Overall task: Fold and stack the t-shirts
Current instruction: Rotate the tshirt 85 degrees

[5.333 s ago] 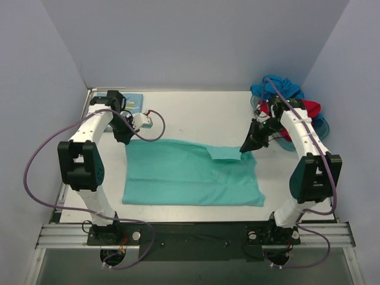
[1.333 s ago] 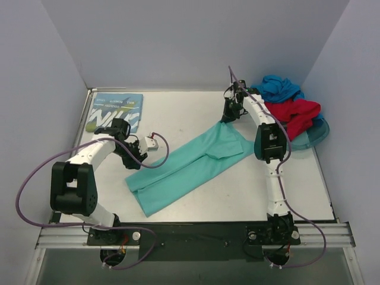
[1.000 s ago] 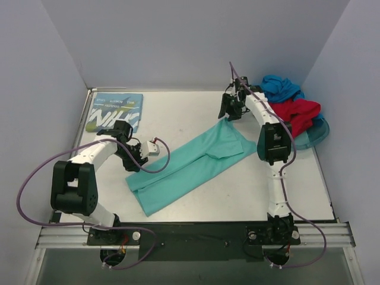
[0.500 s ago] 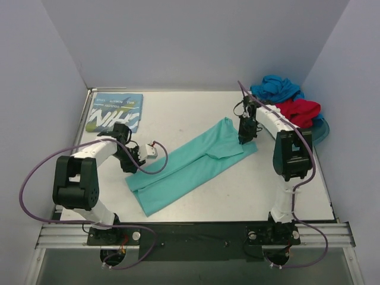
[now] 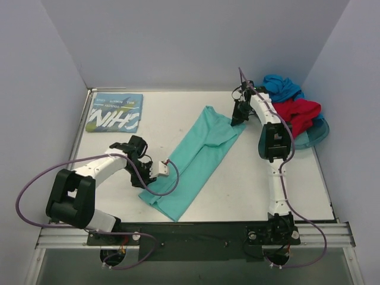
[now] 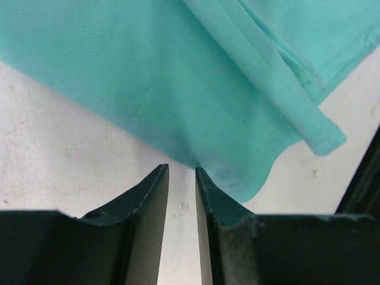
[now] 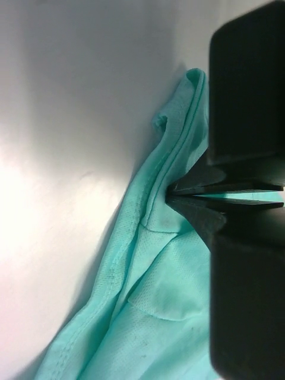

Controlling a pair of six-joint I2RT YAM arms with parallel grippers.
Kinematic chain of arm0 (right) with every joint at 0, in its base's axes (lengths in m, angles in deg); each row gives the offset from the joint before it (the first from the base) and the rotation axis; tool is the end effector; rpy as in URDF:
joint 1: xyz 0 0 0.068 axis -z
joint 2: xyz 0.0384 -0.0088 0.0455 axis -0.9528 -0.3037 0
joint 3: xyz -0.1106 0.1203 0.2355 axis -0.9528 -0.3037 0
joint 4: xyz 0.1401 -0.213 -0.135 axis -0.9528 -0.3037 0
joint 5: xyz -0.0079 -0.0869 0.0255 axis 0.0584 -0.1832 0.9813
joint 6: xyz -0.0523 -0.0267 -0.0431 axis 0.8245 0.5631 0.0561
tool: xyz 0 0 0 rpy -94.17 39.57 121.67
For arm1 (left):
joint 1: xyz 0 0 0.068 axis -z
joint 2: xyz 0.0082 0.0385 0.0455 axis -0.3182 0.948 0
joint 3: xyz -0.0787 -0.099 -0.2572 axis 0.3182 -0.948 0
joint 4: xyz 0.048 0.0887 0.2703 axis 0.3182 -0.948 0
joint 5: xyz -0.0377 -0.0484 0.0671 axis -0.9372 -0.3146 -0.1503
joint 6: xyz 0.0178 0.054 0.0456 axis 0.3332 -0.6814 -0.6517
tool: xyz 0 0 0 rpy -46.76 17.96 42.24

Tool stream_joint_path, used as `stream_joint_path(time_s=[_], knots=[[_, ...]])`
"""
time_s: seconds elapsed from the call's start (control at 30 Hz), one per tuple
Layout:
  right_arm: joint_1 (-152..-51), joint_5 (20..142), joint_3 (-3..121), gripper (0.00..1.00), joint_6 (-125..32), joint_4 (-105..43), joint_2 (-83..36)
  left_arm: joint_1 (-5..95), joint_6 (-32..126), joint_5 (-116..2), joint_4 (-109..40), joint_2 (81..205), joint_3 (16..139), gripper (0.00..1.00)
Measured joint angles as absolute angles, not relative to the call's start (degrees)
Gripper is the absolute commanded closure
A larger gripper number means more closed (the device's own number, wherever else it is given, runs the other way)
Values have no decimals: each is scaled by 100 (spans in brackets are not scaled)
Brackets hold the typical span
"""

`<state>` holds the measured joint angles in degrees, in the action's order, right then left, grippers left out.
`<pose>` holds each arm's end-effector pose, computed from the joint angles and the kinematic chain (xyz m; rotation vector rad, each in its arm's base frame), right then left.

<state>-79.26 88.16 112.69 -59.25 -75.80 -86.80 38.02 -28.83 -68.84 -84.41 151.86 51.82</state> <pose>0.5847 0.0870 0.1445 0.2009 2.6590 0.5017 0.2336 -0.1047 0.1401 1.9554 2.1542 -0.4356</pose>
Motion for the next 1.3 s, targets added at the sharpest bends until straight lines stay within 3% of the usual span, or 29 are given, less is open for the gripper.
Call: stream_joint_path(time_s=[0.1,0.2,0.33,0.6,0.83,0.9,0.93,1.0,1.27,1.3], knots=[[-7926,9162,12025,94,-5947,-7523,-9115,3891,-2603,-7144,-8672,15046,5407,64],[-7926,9304,11988,84,-5949,-7451,-9075,3909,-2413,-7317,-8793,14842,5562,64],[-7926,9223,11035,67,-5903,-7186,-8334,3769,-2338,-7354,-8922,14611,5558,64],[-7965,8738,9066,53,-6242,-6810,-6116,3365,-2196,-7345,-8635,14847,5558,64],[-7991,8687,8838,57,-6911,-6714,-6911,3400,-2170,-7356,-8535,14884,5549,64],[-7996,8759,9013,76,-7048,-6714,-7410,3400,-2150,-7369,-8537,14884,5549,64],[-7991,8941,9273,89,-7120,-6852,-7563,3397,-2129,-7384,-8537,14884,5549,63],[-7963,9116,9702,100,-7260,-6762,-7829,3354,-2008,-7487,-8539,14882,5558,62],[-7869,9992,11614,100,-7848,-6249,-9174,3107,-1519,-8121,-8478,14952,6049,60],[-7845,10069,11776,94,-7966,-5997,-9316,3194,-1523,-8112,-8428,14980,6074,60]])
